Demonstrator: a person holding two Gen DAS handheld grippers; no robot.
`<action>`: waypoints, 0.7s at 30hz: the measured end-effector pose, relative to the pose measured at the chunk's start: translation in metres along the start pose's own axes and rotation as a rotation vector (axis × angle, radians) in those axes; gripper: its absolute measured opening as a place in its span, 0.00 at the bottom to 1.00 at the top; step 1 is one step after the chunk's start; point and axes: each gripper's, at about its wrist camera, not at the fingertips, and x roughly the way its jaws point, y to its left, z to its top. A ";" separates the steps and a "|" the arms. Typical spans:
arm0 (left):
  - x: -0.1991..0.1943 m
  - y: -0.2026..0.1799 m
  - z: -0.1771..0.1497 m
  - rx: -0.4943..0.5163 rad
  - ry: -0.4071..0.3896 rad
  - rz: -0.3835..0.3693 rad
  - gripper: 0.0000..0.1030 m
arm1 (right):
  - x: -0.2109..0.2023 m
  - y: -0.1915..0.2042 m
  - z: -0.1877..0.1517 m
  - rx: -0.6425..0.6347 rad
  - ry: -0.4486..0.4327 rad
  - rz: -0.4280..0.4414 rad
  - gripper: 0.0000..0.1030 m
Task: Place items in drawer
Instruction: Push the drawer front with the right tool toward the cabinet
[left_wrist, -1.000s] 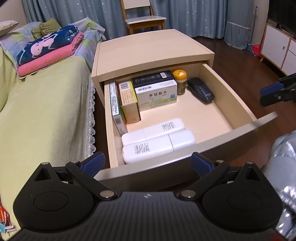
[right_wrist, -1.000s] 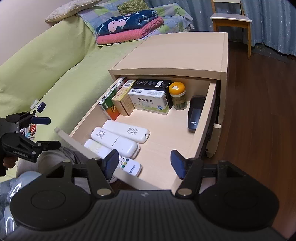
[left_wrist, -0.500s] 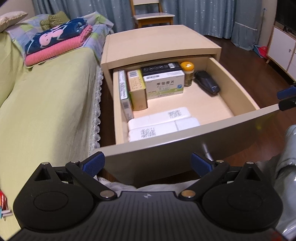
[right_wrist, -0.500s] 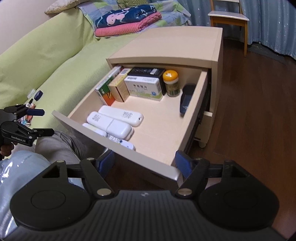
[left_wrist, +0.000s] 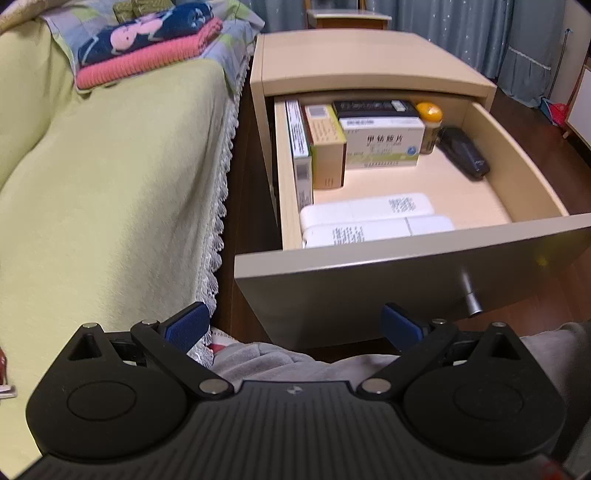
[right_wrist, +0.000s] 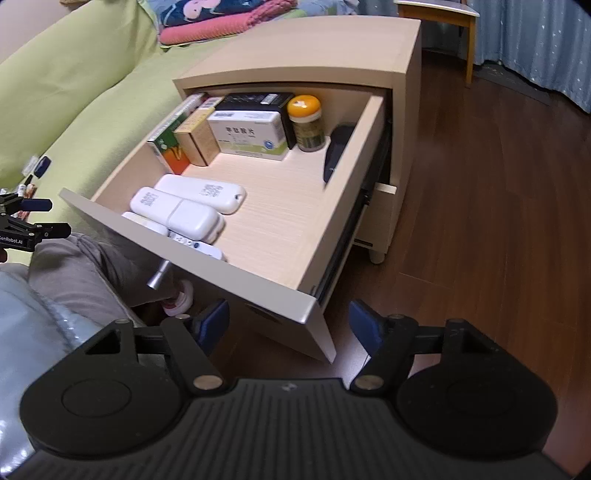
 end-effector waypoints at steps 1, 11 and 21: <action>0.004 0.001 0.000 -0.001 0.005 -0.002 0.97 | 0.002 -0.001 0.000 0.001 0.005 -0.002 0.62; 0.023 -0.001 0.002 0.017 0.006 -0.055 0.92 | 0.012 0.002 0.001 -0.014 0.046 0.006 0.45; 0.032 -0.001 0.006 0.020 -0.003 -0.077 0.87 | 0.015 0.004 0.003 0.001 0.035 -0.015 0.44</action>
